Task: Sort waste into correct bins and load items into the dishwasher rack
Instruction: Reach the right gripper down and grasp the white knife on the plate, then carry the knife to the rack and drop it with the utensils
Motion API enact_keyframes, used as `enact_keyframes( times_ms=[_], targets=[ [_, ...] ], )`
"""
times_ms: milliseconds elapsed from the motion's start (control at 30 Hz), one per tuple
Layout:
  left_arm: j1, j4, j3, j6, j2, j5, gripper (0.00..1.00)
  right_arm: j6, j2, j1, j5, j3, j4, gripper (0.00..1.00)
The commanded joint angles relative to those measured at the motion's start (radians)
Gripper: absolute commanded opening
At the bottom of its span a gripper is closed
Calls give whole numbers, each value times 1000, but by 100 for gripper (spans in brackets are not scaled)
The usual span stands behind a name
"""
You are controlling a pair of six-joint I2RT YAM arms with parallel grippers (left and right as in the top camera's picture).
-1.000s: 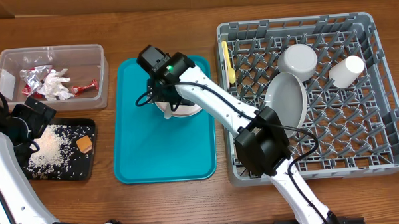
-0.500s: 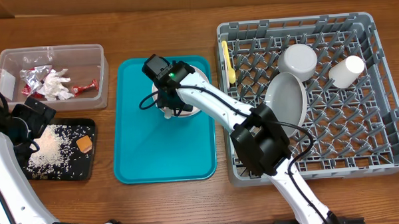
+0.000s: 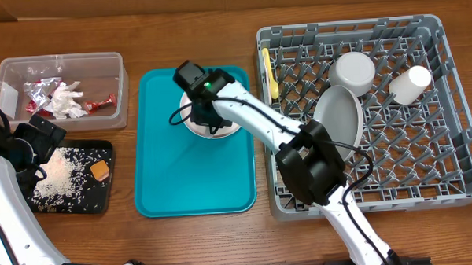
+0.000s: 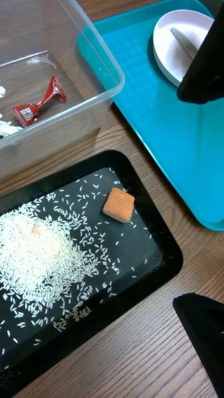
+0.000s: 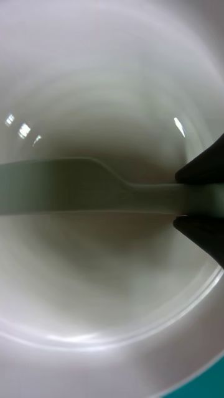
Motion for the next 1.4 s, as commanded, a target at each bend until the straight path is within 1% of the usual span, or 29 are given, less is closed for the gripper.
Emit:
enact_keyframes(
  times_ms=[0,67,167,367,467,700,800,967,1167,1267,1333,1367],
  targets=[
    [3,4,-6,22,3,3,100,-27,-10,-30,11,32,-5,14],
    [3,4,-5,22,3,3,100,-41,-10,-39,11,48,-13,12],
    [3,4,-5,22,3,3,100,-74,-12,-52,11,84,-28,4],
    [3,4,-5,22,3,3,100,-87,-12,-80,11,206,-111,4],
    [3,4,-5,22,3,3,100,-126,-13,-100,15,283,-171,4],
    [3,4,-6,22,3,3,100,-139,-33,-181,127,481,-380,4],
    [3,4,-5,22,3,3,100,-204,-48,-229,134,537,-449,4],
    [3,4,-5,22,3,3,100,-316,-52,-298,120,547,-512,4],
    [3,4,-5,22,3,3,100,-421,-48,-337,64,488,-486,4],
    [3,4,-6,22,3,3,100,-427,-48,-340,51,455,-471,12],
    [3,4,-5,22,3,3,100,-451,-48,-340,42,447,-467,16],
    [3,4,-6,22,3,3,100,-466,-46,-340,32,447,-467,19]
  ],
)
